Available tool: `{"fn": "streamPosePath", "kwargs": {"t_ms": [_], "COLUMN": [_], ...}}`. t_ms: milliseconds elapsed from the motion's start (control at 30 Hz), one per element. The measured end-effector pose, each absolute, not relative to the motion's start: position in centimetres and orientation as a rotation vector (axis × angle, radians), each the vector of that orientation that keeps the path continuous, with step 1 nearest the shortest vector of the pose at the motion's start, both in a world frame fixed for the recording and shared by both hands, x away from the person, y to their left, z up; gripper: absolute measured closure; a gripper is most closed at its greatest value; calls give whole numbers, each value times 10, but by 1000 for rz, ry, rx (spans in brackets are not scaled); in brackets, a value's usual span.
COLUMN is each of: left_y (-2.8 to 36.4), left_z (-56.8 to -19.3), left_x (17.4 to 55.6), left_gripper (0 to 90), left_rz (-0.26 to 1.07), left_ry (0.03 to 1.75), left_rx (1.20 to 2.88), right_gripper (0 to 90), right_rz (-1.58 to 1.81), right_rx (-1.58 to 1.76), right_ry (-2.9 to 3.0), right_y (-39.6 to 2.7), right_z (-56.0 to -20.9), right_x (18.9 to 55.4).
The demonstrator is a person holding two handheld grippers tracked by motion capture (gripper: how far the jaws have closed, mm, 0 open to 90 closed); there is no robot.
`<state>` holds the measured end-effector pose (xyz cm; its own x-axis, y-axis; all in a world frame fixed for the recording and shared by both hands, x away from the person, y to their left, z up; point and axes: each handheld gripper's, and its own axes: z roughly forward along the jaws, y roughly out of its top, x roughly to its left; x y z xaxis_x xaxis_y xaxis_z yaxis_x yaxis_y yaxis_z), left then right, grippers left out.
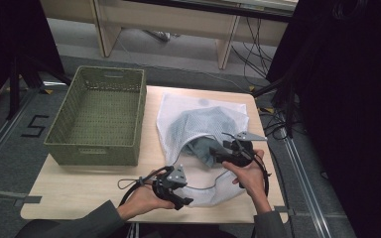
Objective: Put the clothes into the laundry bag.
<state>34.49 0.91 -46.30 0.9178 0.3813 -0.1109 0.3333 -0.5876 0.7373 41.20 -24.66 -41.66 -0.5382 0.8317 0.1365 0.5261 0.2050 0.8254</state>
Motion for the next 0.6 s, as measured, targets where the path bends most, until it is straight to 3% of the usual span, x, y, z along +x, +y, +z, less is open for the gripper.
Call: {"fn": "streamPosePath", "kwargs": {"t_ms": [133, 267, 600], "left_y": [27, 42, 71], "left_z": [-456, -453, -449], "left_x": [347, 348, 352], "left_gripper": [351, 334, 293], "left_rz": [115, 144, 177], "left_ry": [543, 565, 636], "left_rx": [2236, 2243, 2247], "right_gripper": [338, 401, 674], "right_rz": [1228, 1153, 1080], "right_rx": [1227, 1231, 1130], "right_ry": [2145, 2159, 2153], "right_y": [-253, -250, -237], "right_z": [-412, -418, -423], "right_x": [415, 419, 442]}}
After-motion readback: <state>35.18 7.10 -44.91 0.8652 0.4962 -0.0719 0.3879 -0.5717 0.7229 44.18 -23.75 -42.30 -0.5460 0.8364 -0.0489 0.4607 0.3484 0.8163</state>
